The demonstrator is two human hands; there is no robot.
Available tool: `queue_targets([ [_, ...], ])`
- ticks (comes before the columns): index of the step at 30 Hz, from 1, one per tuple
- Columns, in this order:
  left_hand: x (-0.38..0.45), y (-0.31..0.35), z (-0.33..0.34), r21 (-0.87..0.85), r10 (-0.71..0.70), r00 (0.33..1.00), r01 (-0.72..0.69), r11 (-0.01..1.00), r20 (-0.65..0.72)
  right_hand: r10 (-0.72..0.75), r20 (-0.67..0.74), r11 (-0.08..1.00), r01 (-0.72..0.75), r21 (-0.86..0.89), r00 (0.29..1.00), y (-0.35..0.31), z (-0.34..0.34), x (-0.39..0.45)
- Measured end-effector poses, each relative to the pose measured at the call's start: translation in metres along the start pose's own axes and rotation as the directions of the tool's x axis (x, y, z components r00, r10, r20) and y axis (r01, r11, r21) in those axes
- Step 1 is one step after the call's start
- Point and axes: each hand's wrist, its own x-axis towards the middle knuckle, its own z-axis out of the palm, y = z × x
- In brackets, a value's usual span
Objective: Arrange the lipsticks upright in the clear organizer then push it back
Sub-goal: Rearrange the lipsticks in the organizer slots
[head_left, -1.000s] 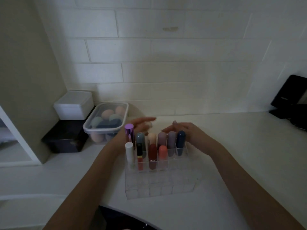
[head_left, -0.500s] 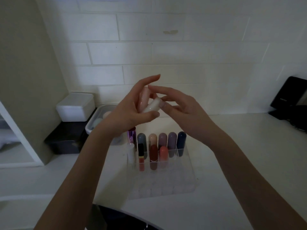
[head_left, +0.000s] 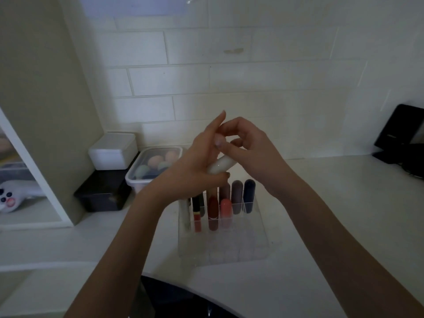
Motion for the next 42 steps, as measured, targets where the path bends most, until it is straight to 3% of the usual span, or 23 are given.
queue_targets([
  [2,-0.003,0.003,0.000,-0.044,-0.029,1.000,0.028,0.999,-0.009,0.040,-0.041,0.987,-0.033,0.159,0.998,0.002,-0.004,0.002],
  [5,-0.003,0.006,0.003,-0.035,-0.021,0.999,0.020,0.999,-0.029,0.051,-0.053,0.969,-0.036,0.245,0.997,0.004,-0.006,0.003],
  [9,-0.002,0.003,0.002,-0.077,-0.068,0.988,0.058,0.995,-0.135,0.095,0.105,0.989,-0.106,0.104,0.990,0.008,-0.009,0.003],
  [13,-0.003,0.002,0.002,-0.133,-0.097,0.991,0.083,0.988,-0.098,0.102,0.180,0.989,-0.119,0.086,0.978,0.011,-0.007,0.003],
  [15,-0.002,0.003,0.004,-0.285,-0.122,0.984,0.081,0.955,-0.132,0.096,0.159,0.981,-0.121,0.153,0.983,0.012,-0.008,0.002],
  [18,-0.001,0.001,0.003,-0.597,-0.245,0.947,0.076,0.798,-0.207,0.110,0.123,0.953,-0.140,0.269,0.986,0.014,-0.011,0.002],
  [20,-0.003,0.000,0.004,-0.644,-0.239,0.949,0.051,0.763,-0.207,0.115,0.121,0.937,-0.148,0.317,0.986,0.014,-0.011,0.002],
  [23,-0.009,-0.001,0.007,-0.519,-0.159,0.969,0.038,0.854,-0.191,0.138,0.153,0.916,-0.185,0.357,0.979,0.014,-0.014,0.002],
  [28,-0.011,0.001,0.012,-0.259,-0.092,0.942,0.005,0.966,-0.322,0.156,0.234,0.906,-0.233,0.354,0.960,0.012,-0.018,0.002],
  [34,-0.011,-0.001,0.023,-0.047,-0.085,0.904,0.072,0.996,-0.419,0.190,0.245,0.966,-0.226,0.128,0.951,0.012,-0.026,0.002],
  [39,-0.021,-0.006,0.031,-0.093,-0.104,0.899,0.071,0.993,-0.426,0.157,0.199,0.988,-0.153,-0.036,0.967,0.004,-0.044,0.002],
  [42,-0.032,-0.006,0.037,-0.052,-0.066,0.856,0.046,0.998,-0.513,0.171,0.292,0.965,-0.099,-0.245,0.941,-0.003,-0.056,0.000],
])
